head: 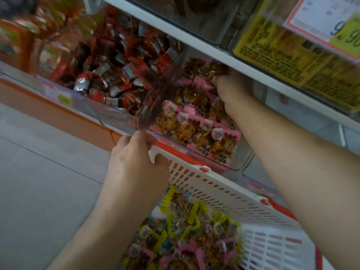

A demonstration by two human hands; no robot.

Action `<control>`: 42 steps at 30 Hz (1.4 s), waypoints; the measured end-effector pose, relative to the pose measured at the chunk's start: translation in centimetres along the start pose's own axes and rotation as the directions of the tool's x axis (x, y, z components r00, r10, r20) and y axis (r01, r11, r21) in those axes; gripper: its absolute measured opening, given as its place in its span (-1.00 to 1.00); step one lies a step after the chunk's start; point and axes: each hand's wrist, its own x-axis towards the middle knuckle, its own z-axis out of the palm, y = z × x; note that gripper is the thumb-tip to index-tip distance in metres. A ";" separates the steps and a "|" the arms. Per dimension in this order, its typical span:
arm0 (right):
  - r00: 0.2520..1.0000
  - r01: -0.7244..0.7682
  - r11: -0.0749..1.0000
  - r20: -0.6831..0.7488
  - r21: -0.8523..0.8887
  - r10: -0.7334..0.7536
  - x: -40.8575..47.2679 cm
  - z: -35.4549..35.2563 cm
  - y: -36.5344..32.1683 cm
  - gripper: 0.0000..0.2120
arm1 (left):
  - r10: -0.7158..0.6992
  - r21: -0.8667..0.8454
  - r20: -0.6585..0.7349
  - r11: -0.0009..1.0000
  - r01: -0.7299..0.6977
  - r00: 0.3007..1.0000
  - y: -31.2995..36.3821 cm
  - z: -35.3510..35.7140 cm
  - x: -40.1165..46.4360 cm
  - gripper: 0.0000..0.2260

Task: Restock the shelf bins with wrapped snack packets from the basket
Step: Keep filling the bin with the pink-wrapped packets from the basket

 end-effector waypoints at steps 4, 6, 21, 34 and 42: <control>0.990 0.108 0.973 -0.070 -0.204 -0.124 1.4 1.2 0.5 -0.71 | -0.008 0.024 0.005 1.000 0.008 1.000 -0.1 -0.2 0.0 -0.68; 0.985 0.143 0.940 -0.051 -0.308 -0.167 1.2 1.1 0.5 -0.62 | -0.007 0.035 0.007 0.999 0.006 1.000 -0.1 -0.3 0.0 -0.67; 0.944 0.308 0.834 0.040 -0.459 -0.327 -2.7 -1.4 0.9 -0.54 | 0.061 0.078 -0.003 0.995 -0.061 0.998 -0.2 -0.1 0.2 -0.66; 0.684 0.457 0.816 0.727 -0.353 -0.069 -28.8 -3.4 14.0 -0.87 | -0.011 0.293 0.175 0.955 -0.042 0.985 -3.1 -0.3 -0.5 -0.68; 0.573 0.431 0.793 0.810 -0.431 0.128 -34.2 4.7 19.0 -0.23 | 0.024 0.307 0.191 0.948 -0.083 0.981 -4.2 0.1 -0.7 -0.68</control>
